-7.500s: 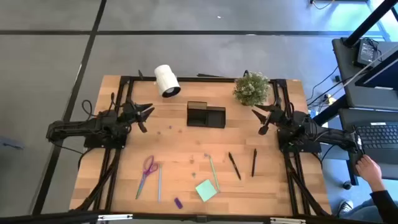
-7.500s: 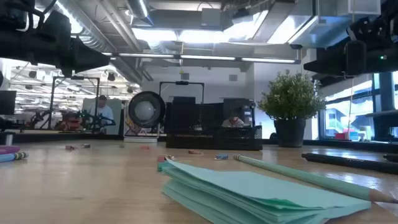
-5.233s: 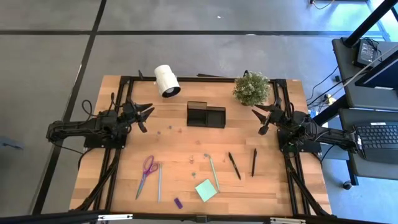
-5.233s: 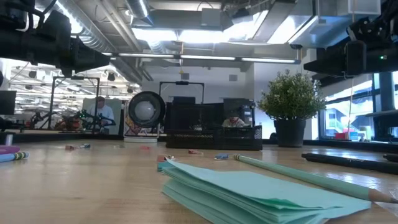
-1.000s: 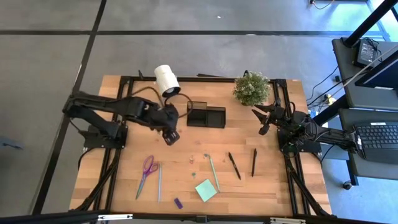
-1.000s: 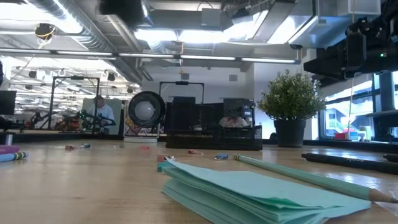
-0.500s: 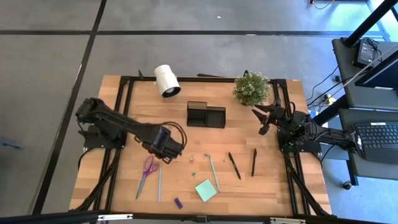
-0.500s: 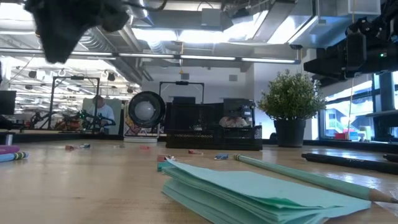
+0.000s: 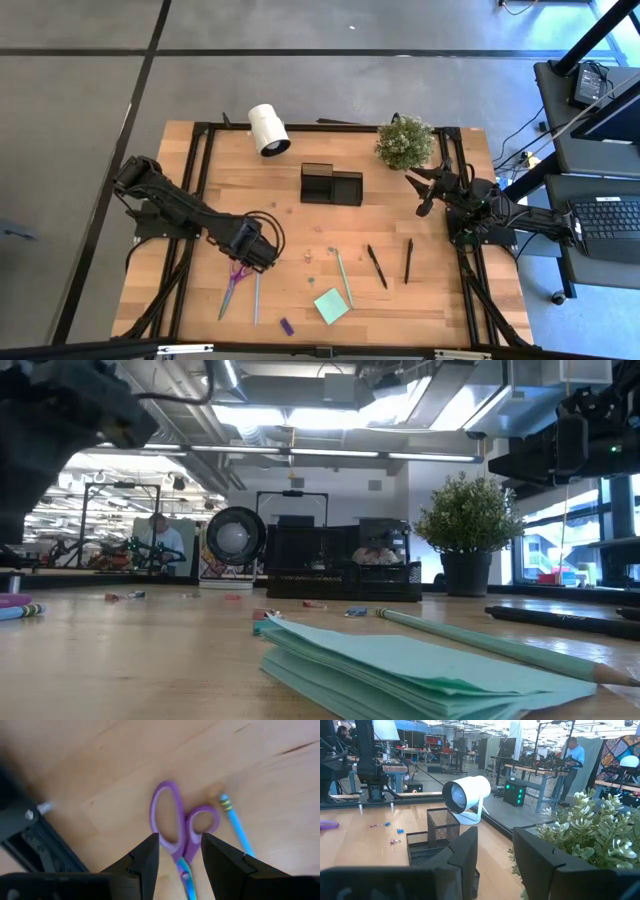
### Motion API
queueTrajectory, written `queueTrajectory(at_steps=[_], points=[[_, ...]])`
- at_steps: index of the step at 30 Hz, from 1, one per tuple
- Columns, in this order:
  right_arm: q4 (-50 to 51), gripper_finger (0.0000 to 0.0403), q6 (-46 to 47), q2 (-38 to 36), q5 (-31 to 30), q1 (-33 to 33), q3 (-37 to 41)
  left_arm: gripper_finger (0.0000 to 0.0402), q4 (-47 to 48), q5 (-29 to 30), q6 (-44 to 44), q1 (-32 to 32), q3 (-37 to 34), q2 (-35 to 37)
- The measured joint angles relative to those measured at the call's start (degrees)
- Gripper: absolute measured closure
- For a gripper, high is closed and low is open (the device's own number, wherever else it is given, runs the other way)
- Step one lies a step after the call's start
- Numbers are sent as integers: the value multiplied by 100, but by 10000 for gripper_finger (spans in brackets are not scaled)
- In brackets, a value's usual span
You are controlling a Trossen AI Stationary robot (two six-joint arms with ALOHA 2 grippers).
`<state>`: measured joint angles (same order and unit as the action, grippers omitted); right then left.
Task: Pick and place office supplies into organizer
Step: Put the pink scissor into the black desk organizer
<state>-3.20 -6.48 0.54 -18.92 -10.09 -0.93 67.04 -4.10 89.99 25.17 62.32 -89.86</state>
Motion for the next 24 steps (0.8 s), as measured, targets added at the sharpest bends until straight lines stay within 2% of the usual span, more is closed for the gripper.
queueTrajectory(at_steps=[8,15,24], points=[[1,274,0,-2,0,0,1,261,-1140,-155,543,202,-449,0],[1,274,0,-2,0,0,0,261,-1378,-319,1063,337,-805,0],[8,274,0,-2,1,0,2,261,-1960,-356,1147,341,-1095,-73]])
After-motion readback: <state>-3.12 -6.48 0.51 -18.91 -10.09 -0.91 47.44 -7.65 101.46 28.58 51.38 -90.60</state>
